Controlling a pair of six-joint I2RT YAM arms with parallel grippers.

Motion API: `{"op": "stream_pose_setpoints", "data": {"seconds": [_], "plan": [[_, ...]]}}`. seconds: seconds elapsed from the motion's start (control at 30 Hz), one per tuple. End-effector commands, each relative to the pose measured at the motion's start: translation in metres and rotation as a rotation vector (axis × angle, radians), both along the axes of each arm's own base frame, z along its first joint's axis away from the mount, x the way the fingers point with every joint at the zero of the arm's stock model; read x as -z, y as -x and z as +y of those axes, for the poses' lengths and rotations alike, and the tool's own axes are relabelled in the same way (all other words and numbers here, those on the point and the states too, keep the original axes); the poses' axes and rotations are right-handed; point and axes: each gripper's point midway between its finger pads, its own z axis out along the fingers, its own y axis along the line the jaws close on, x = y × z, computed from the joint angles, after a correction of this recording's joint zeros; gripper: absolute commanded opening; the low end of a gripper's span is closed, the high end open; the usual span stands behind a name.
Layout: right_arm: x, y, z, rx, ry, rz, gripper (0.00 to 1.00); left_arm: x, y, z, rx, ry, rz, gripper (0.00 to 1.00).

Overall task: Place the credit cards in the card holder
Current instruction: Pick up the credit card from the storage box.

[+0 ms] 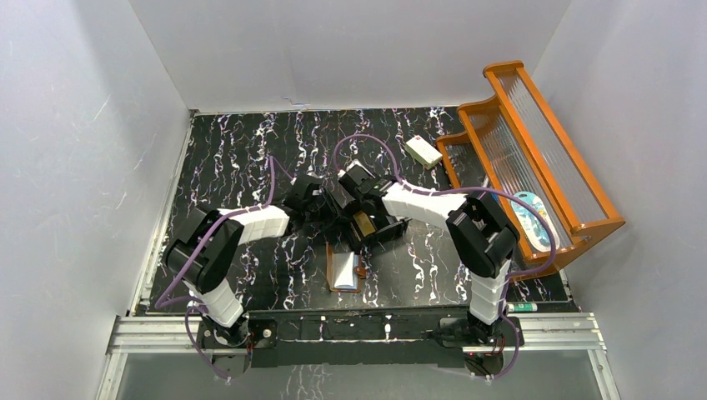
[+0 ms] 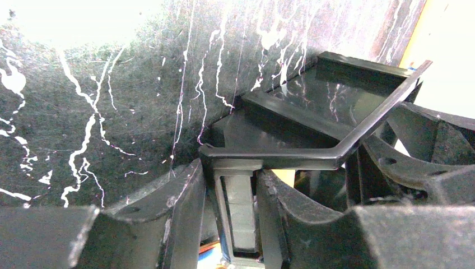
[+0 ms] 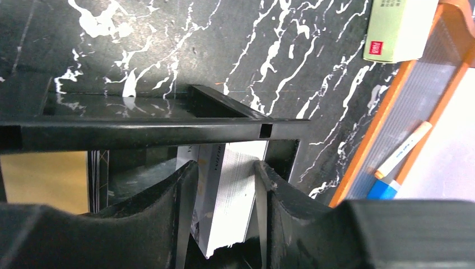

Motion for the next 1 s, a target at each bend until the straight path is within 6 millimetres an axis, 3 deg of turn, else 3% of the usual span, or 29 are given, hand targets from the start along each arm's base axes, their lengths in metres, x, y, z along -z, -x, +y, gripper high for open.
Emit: {"op": "stream_pose_setpoints", "data": {"seconds": [0.0, 0.43, 0.97], "plan": [[-0.012, -0.018, -0.035, 0.070, 0.176, -0.106, 0.47, 0.011, 0.016, 0.016, -0.009, -0.067, 0.032, 0.17], [-0.041, -0.024, -0.031, 0.047, 0.128, -0.175, 0.22, 0.018, 0.018, 0.019, -0.004, -0.088, 0.039, 0.17], [-0.063, -0.025, -0.021, 0.022, 0.055, -0.187, 0.12, 0.018, 0.018, 0.019, -0.002, -0.090, 0.037, 0.17]]}}
